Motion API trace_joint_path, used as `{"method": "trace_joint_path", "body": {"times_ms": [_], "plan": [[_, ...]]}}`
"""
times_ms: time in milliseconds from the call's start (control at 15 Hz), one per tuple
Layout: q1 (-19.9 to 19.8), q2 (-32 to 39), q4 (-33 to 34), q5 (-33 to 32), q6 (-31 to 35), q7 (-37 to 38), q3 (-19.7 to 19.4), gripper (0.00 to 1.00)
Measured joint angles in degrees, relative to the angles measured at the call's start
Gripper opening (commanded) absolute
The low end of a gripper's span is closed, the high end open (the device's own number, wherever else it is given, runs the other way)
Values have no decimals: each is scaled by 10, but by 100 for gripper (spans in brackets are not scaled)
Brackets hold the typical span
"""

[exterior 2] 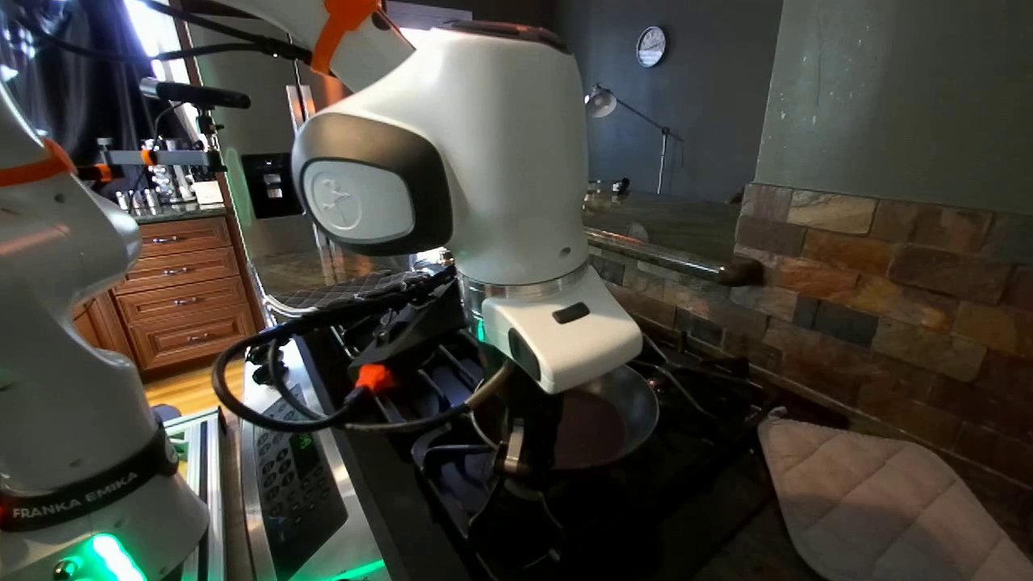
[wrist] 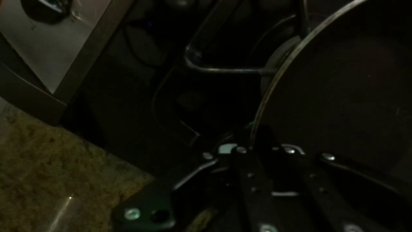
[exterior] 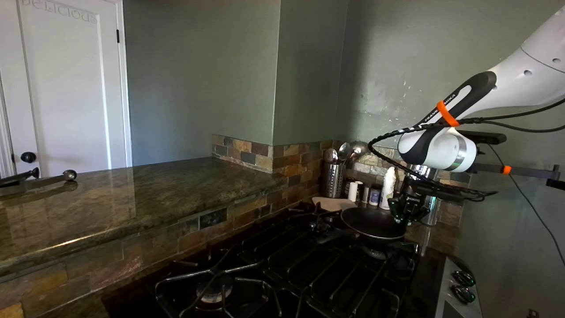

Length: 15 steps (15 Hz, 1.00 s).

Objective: Move the black pan forwards.

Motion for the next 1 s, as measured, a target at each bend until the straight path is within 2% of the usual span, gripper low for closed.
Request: {"method": "trace_joint_path", "body": {"times_ms": [600, 667, 733, 800, 867, 1000], "plan": [[-2, -10, -5, -38, -10, 54, 11, 4], [-2, -11, -6, -43, -10, 60, 13, 18], [-3, -13, -7, -50, -10, 66, 14, 25], [-3, -15, -8, -58, -10, 74, 16, 42], [-3, -14, -12, -69, -12, 81, 18, 43], [-4, -13, -16, -90, -18, 96, 23, 57]]}}
